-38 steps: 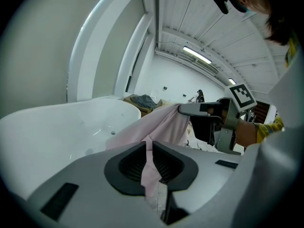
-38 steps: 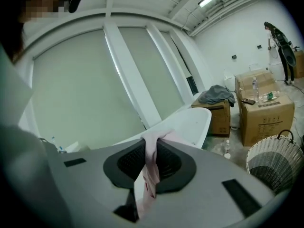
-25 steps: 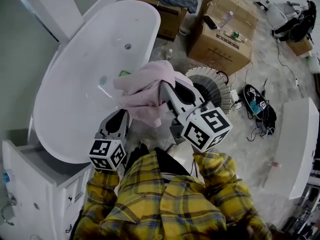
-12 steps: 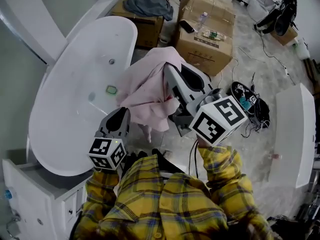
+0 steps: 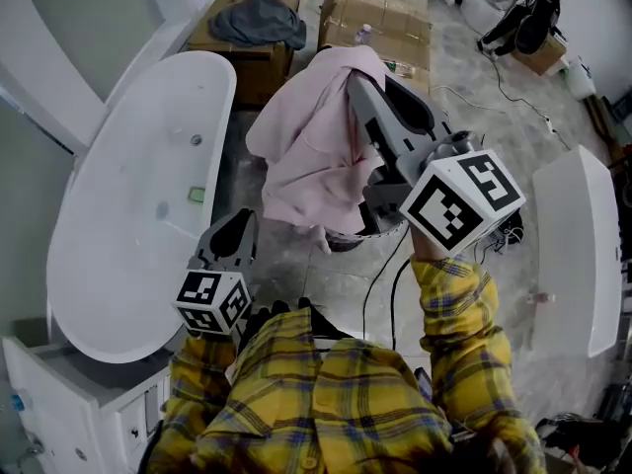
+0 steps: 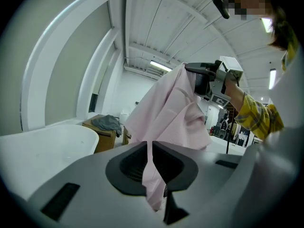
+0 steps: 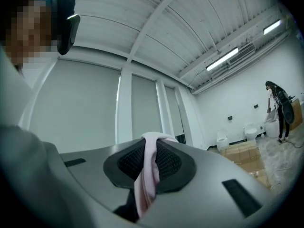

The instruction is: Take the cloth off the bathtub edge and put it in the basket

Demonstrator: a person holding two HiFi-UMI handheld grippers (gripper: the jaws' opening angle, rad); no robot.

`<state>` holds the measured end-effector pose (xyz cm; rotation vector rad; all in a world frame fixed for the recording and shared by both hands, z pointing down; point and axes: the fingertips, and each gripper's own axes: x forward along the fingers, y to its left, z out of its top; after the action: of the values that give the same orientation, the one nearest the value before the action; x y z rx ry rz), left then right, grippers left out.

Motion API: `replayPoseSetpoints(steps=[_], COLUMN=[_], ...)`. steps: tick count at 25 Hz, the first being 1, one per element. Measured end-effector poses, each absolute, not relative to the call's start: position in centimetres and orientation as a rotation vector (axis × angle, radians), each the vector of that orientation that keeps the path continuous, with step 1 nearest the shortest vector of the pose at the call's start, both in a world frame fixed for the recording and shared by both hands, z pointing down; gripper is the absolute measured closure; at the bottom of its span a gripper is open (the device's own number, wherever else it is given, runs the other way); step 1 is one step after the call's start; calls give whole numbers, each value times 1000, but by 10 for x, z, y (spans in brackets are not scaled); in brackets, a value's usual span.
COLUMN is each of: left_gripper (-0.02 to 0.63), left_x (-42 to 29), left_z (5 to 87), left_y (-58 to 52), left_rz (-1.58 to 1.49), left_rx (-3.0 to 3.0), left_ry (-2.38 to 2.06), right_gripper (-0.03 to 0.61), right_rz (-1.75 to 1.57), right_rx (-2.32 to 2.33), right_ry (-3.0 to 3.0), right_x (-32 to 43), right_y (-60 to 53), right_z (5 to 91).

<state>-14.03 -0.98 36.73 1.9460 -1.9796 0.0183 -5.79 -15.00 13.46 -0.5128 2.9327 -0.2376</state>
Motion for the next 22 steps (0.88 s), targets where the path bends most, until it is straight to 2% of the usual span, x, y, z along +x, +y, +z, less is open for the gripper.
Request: replayPoseSetpoints(steps=[10, 22], left_gripper=[580, 580], left_x=[-98, -93], left_z=[364, 378], left_y=[-42, -113], left_rz=[37, 87], left_rx=[1986, 2071], left_ry=[-1956, -1807], right_gripper=[517, 517], right_rz=[-145, -304], right_rx=[-702, -948], right_ry=[2854, 2892], right_x=[10, 40], right_y=[-224, -279], right_z=[105, 191])
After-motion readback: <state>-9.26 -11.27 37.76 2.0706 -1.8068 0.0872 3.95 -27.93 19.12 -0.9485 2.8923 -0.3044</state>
